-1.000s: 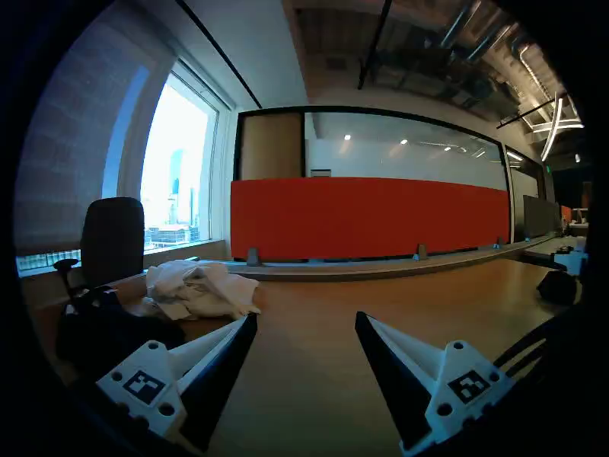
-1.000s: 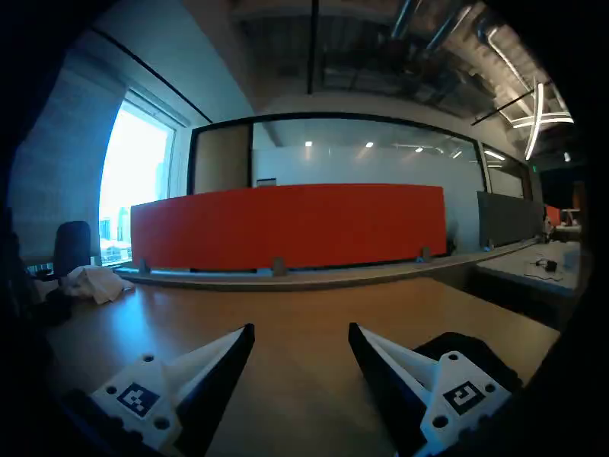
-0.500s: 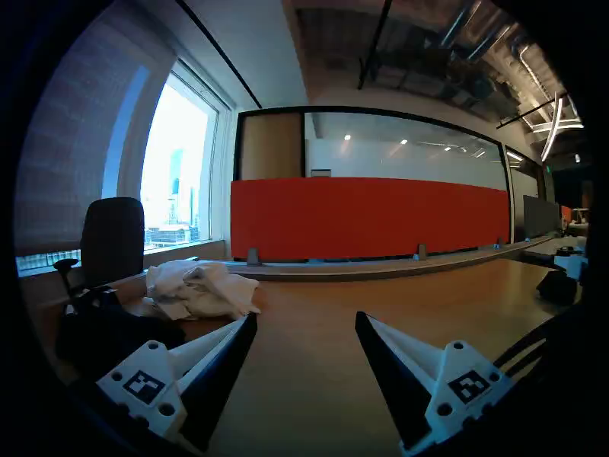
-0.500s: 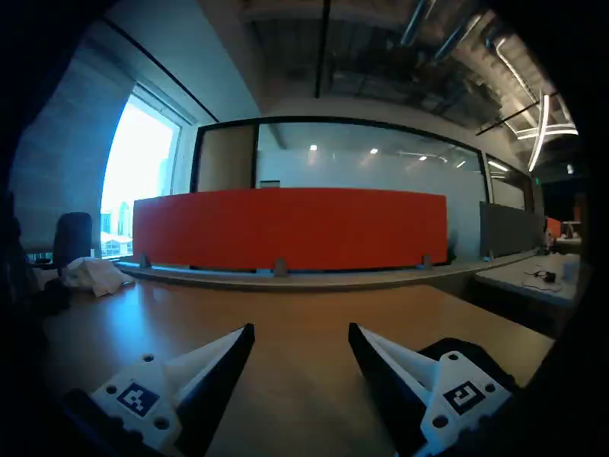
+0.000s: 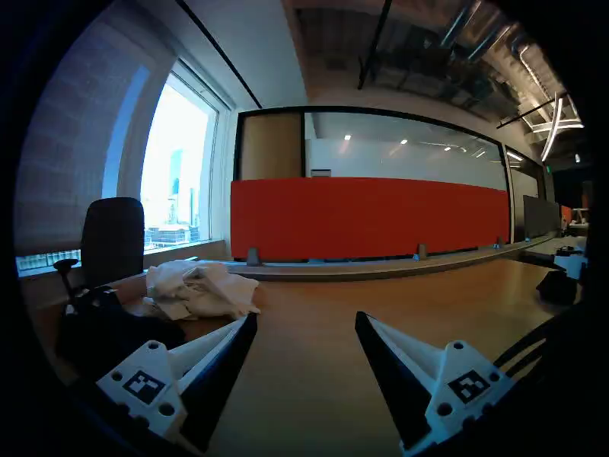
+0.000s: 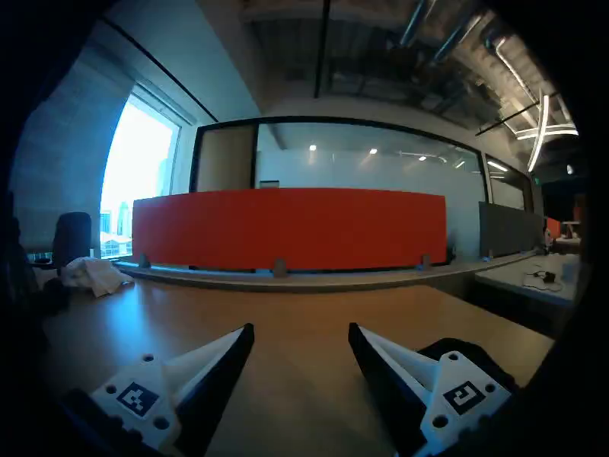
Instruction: Fold towel
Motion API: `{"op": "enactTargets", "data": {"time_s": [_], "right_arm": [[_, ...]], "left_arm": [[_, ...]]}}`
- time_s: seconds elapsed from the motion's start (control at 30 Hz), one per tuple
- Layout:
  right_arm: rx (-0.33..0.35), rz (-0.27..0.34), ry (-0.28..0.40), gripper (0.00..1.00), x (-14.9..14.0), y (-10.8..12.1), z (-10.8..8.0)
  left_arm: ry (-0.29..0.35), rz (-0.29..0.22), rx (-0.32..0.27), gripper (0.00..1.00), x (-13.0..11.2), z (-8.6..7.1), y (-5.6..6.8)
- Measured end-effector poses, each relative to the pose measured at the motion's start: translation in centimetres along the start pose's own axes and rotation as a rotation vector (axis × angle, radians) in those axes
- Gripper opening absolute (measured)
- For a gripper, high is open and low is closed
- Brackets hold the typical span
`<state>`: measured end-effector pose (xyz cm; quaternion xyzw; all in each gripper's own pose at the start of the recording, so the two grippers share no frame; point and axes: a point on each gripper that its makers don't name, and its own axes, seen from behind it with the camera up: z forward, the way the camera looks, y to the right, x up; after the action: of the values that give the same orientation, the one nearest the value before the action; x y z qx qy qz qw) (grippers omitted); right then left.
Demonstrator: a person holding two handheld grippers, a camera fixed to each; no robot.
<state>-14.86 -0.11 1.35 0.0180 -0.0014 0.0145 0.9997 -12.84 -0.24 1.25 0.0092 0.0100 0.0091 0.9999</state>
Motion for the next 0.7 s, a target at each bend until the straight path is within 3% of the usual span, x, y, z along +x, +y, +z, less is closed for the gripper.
{"op": "enactTargets", "data": {"time_s": [0.7], "right_arm": [[0.000, 0.001, 0.000, 0.96, -0.09, 0.03, 0.04]], "left_arm": [[-0.001, 0.000, 0.000, 0.96, 0.16, 0.06, -0.01]]}}
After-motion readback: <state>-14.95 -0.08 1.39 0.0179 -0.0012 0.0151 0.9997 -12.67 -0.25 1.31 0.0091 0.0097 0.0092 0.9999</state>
